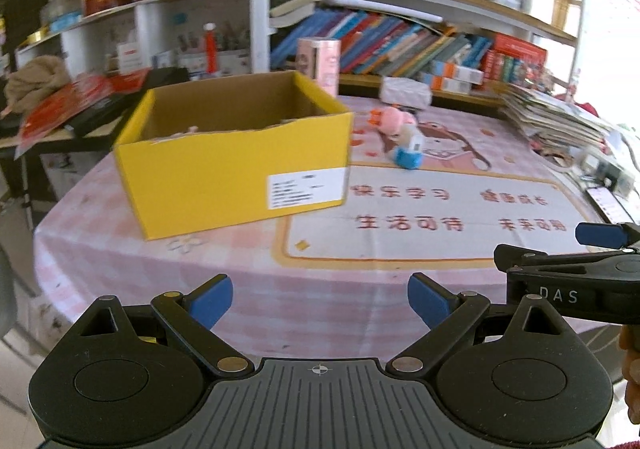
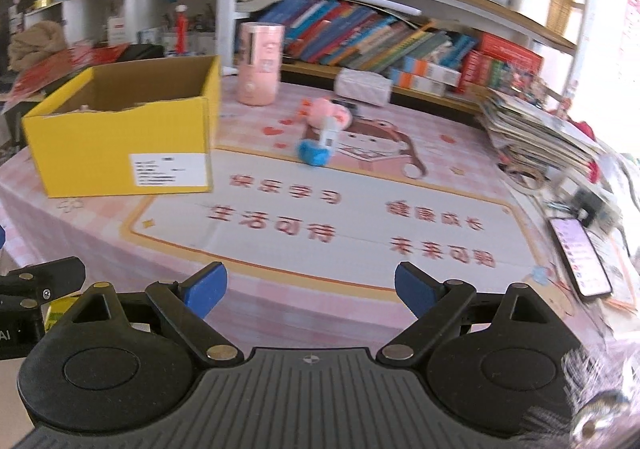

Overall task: Organize objects
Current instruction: 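Withdraw both grippers from the box back toward the table items, then reach the left gripper to the blue plastic bag and close on it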

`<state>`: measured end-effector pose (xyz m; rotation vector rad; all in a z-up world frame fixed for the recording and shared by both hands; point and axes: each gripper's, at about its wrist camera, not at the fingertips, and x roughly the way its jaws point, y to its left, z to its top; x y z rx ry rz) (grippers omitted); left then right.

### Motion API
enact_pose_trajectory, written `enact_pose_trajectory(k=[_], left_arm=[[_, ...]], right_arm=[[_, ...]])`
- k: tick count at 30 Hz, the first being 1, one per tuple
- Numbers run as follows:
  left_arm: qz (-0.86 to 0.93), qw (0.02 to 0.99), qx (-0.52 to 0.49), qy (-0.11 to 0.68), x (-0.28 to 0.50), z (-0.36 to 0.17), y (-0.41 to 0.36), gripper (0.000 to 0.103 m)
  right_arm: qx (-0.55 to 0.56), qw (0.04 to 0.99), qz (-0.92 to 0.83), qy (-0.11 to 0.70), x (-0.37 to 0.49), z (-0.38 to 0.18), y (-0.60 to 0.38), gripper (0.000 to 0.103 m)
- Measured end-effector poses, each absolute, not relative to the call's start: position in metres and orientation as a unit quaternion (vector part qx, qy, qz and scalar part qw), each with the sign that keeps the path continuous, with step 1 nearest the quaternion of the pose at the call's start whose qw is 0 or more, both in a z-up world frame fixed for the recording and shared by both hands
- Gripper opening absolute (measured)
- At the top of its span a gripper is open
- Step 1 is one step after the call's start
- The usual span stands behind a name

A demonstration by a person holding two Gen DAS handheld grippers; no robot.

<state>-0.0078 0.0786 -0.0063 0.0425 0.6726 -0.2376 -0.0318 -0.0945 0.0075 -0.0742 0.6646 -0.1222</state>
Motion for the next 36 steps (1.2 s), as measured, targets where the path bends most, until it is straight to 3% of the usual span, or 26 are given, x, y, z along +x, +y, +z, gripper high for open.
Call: enact_pose_trajectory(k=[36], left_arm=[[-0.117, 0.936, 0.034, 0.331, 0.106, -0.007, -0.049, 0.096]], right_arm=[[-0.029, 0.937, -0.038, 0.347, 0.098, 0.003, -0.215, 0.091]])
